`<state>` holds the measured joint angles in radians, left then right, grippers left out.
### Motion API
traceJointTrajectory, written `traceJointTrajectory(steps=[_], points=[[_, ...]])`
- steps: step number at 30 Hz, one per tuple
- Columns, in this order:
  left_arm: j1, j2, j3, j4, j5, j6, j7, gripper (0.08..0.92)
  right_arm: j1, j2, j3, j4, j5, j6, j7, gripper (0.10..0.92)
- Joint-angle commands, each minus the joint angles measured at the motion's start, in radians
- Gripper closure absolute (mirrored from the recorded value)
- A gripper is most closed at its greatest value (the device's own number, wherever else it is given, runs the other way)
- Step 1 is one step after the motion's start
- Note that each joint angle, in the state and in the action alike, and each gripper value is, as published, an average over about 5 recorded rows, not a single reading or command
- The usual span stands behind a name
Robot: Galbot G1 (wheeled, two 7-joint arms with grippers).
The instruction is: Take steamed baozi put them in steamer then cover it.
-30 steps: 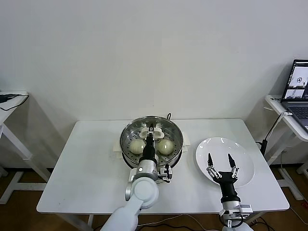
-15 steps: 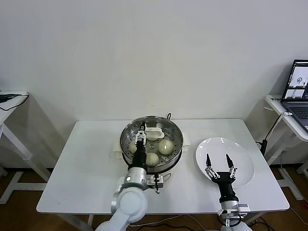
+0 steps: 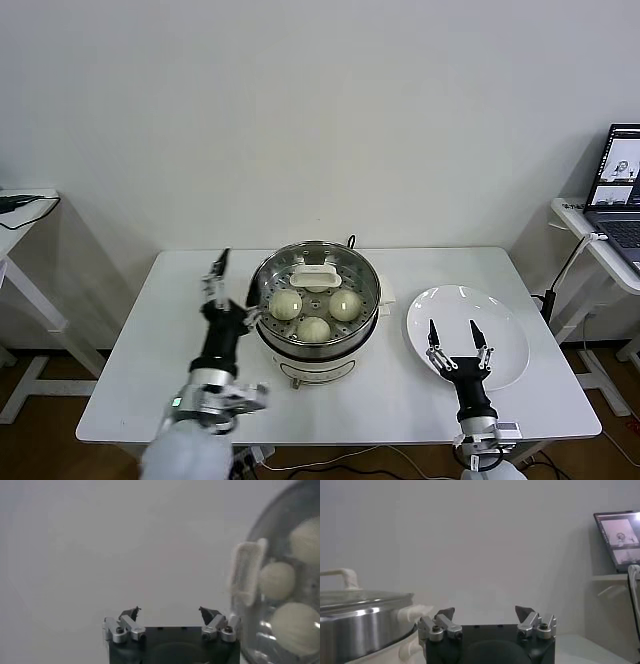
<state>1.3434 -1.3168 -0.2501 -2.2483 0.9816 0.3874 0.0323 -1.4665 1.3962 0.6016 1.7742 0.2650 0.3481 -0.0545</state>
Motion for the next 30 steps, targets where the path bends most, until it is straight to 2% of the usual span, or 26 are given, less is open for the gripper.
traceJointTrajectory(steps=[1,6,30], points=[[0.193,-0.071,-0.495,0.048,-0.819,-0.361,-0.046,0.177,-0.039,-0.001,0.010,0.138,0.014,-0.093,-0.003,0.203],[0.220,-0.100,-0.507,0.094,-0.845,-0.404,-0.024,0.177,-0.045,0.000,0.009,0.168,0.013,-0.118,0.005,0.203],[0.235,-0.127,-0.442,0.152,-0.834,-0.453,-0.022,0.177,-0.050,0.012,0.010,0.205,-0.012,-0.117,0.009,0.203]])
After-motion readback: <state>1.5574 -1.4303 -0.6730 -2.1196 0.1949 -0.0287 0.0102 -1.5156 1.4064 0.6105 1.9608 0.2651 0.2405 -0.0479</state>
